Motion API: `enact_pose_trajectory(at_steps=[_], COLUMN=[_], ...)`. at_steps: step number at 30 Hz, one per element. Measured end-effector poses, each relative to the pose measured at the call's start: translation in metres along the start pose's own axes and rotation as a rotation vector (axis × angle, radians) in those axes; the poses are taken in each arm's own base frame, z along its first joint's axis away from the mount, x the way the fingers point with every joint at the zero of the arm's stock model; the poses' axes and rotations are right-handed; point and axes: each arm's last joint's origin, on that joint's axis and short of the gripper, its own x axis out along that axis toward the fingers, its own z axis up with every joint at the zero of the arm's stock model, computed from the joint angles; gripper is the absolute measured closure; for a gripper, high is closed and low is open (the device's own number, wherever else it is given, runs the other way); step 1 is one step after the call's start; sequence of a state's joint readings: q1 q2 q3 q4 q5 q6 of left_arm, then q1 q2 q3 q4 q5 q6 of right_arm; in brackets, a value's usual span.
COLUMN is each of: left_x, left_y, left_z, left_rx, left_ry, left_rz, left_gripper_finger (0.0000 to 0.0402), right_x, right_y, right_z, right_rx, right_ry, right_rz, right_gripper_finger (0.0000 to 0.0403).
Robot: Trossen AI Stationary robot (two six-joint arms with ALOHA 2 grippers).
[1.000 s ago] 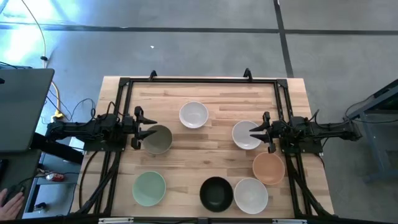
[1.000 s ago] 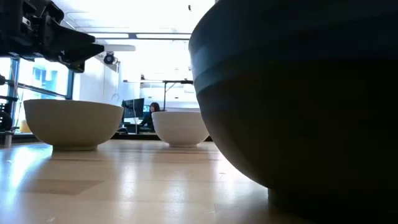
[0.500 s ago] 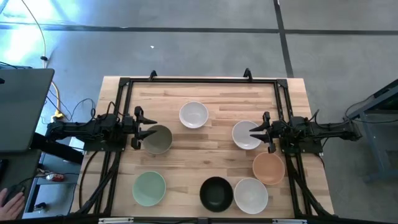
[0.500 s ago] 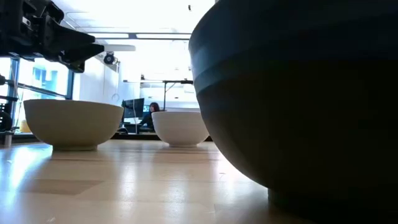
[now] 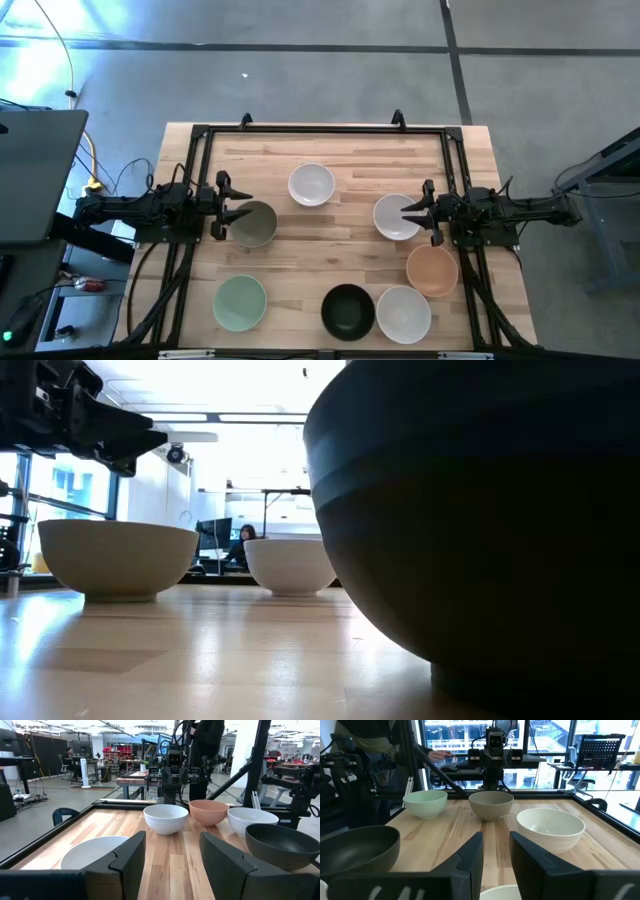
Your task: Nest bowls inside each other
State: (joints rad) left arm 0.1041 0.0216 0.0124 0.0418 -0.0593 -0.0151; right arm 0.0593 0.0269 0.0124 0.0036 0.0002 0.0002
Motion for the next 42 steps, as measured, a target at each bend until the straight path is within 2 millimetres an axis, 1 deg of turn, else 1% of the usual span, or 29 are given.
enact_pose_trajectory(at_steps=[38, 42], left_x=[0.0000, 0.0000], left_y=[0.0001, 0.0001], left_z=[0.0001, 0.0000], left_rx=[-0.001, -0.078], left_ry=[-0.001, -0.001], left_rz=[0.005, 0.004], left_gripper_finger=[0.0225, 0.0225], right_x=[0.0000, 0.0000], right_y=[0.0000, 0.0000], right_z=[0.0000, 0.0000], right_rx=[0.000, 0.000], right_ry=[0.000, 0.000], right_rz=[0.000, 0.000], right_gripper_finger=[0.0318, 0.0318])
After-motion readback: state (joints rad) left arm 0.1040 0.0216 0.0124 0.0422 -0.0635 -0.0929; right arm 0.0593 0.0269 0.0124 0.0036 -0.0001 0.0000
